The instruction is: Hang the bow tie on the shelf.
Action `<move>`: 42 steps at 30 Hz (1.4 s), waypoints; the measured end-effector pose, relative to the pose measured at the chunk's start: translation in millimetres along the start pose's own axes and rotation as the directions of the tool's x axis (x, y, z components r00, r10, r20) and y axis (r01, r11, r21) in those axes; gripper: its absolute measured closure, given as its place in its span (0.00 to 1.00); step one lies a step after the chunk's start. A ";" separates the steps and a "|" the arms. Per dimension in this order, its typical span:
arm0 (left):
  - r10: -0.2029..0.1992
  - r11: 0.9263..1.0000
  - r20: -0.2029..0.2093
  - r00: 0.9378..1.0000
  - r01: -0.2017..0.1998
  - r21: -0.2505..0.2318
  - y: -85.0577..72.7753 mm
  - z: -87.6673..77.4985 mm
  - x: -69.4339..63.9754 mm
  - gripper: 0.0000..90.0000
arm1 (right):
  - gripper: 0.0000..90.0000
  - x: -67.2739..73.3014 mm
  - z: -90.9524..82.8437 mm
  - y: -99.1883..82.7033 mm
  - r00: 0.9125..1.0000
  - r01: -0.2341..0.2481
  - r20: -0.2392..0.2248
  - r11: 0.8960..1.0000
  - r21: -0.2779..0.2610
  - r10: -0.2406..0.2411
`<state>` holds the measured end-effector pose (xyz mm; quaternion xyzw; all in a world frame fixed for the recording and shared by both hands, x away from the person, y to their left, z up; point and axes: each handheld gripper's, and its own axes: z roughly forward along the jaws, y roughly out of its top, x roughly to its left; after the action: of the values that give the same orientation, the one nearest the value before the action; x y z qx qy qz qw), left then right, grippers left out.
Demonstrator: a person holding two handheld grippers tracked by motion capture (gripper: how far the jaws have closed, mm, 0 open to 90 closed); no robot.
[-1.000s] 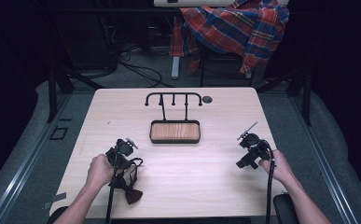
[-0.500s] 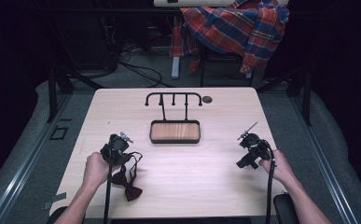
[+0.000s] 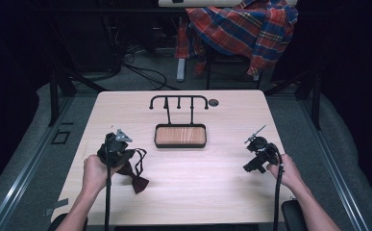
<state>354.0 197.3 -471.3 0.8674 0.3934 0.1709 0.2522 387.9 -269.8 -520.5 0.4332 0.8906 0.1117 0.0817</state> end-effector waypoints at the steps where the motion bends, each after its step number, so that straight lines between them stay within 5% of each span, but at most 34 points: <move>1: -0.004 1.000 -0.006 1.000 0.004 -0.010 0.8 -2.0 0.5 0.99 | 0.17 1.3 0.0 -0.9 1.000 -0.013 0.002 1.000 -0.020 0.013; 5: -0.008 0.998 -0.022 1.000 0.007 -0.055 3.9 -10.2 2.1 0.99 | 0.17 -3.6 -5.9 -0.1 1.000 0.028 0.010 0.999 0.018 -0.028; 7: -0.002 0.997 -0.027 1.000 0.000 -0.073 5.1 -13.0 3.2 0.99 | 0.17 -2.4 -2.2 -1.9 0.999 -0.031 -0.009 0.999 -0.040 0.031; 10: -0.006 0.996 -0.026 1.000 0.003 -0.086 7.4 -14.2 3.8 0.99 | 0.18 -8.5 -4.0 -1.7 1.000 -0.030 0.002 0.999 -0.025 0.030; 15: 0.007 0.997 -0.032 0.999 -0.010 -0.079 10.8 -14.4 2.9 0.99 | 0.18 -9.5 -6.7 -1.8 0.998 -0.063 -0.009 0.996 -0.060 0.063; 21: 0.007 0.996 -0.051 0.999 -0.012 -0.092 13.6 -19.4 3.3 0.99 | 0.17 -6.0 -10.1 -2.1 0.999 -0.044 0.009 0.998 -0.054 0.045; 42: 0.041 0.996 -0.094 0.995 -0.049 -0.077 44.2 -27.5 28.2 0.99 | 0.17 -5.0 -10.6 -4.6 0.999 -0.041 0.013 0.997 -0.068 0.042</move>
<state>384.5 202.4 -420.8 0.8566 0.3780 0.2319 0.2638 384.9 -277.8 -511.3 0.4493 0.8766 0.1401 0.1005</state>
